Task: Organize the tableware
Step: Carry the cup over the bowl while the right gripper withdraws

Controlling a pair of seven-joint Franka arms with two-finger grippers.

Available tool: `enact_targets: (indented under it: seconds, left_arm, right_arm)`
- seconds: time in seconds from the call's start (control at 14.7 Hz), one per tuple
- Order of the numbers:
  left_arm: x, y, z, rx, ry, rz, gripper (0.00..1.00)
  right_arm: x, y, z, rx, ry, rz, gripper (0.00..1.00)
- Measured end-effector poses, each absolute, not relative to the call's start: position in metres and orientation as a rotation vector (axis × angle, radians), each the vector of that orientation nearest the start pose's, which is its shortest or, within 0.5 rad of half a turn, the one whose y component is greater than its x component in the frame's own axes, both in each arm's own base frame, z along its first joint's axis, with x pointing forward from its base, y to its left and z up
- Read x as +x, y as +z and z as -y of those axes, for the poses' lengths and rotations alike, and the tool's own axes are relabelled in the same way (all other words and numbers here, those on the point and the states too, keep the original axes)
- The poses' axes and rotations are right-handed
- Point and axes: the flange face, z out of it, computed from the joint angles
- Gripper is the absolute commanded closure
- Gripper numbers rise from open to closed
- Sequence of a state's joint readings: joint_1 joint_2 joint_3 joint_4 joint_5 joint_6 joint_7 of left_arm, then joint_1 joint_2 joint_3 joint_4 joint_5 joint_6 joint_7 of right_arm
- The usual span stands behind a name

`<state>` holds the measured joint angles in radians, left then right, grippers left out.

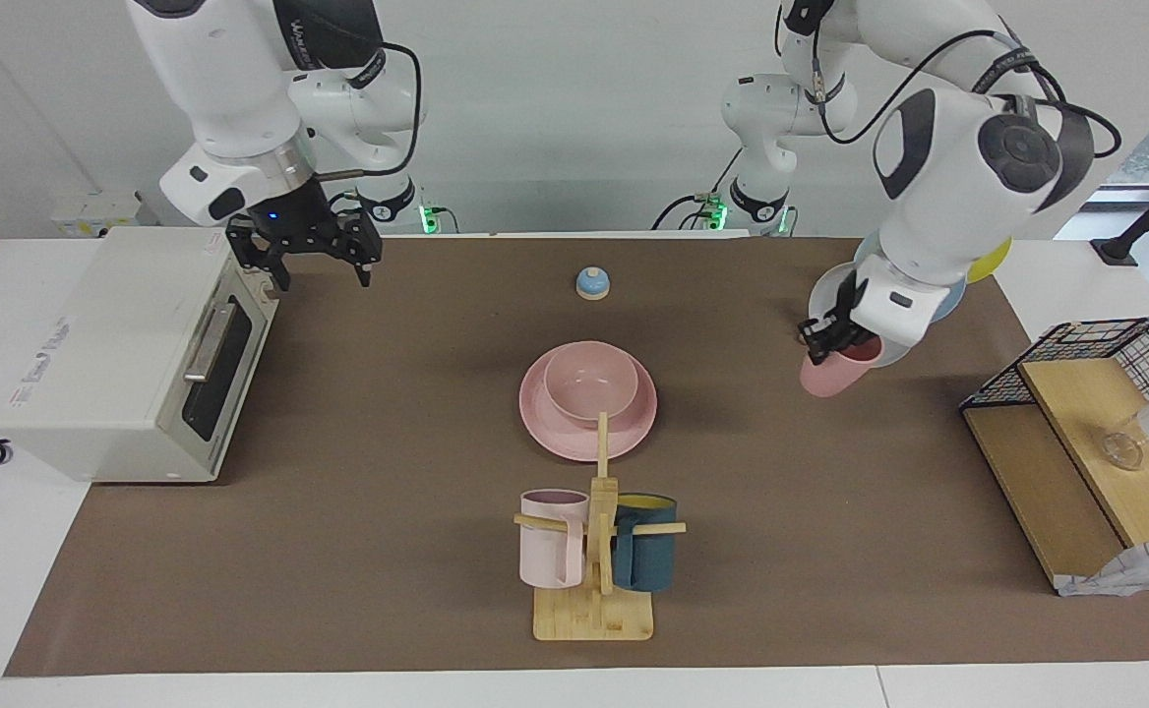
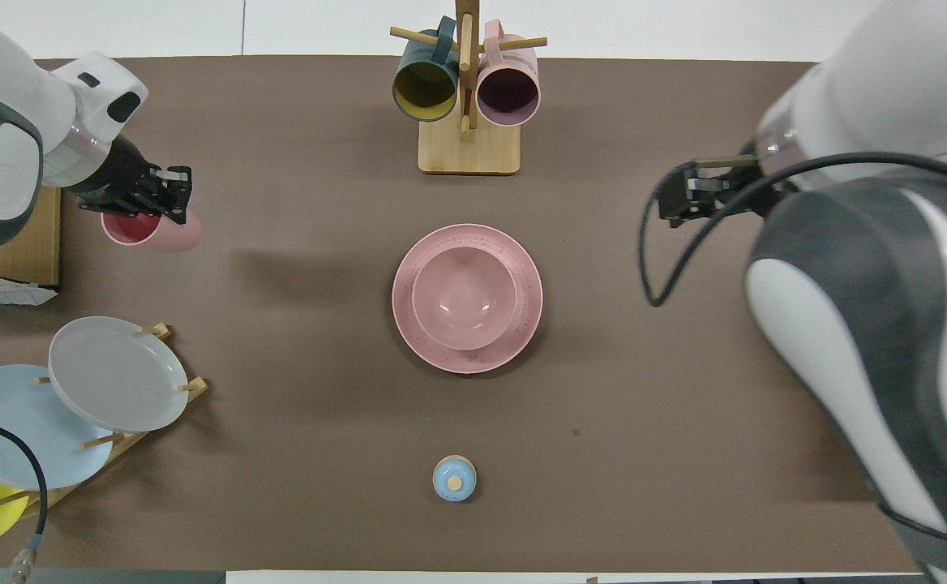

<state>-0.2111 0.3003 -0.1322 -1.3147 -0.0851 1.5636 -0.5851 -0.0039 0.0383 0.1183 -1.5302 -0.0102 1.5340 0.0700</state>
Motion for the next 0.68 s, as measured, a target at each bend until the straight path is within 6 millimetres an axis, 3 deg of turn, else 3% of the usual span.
enact_targets:
  seconds: [0.2,0.34,0.48,0.68]
  left_arm:
    - [0.561,0.570,0.328,-3.207,0.126,0.468,1.00]
    - [0.536,0.553,0.390,-3.210,0.108,0.510,1.00]
    - [0.521,0.520,0.432,-3.189,0.102,0.529,1.00]
    - [0.511,0.469,0.459,-3.160,0.131,0.571,1.00]
  right_arm:
    - [0.554,0.595,-0.050,-3.153,0.077,0.065,0.00]
    - [0.552,0.576,-0.045,-3.153,0.137,0.055,0.00]
    - [0.547,0.564,-0.041,-3.153,0.180,0.061,0.00]
    - [0.543,0.561,-0.040,-3.153,0.182,0.061,0.00]
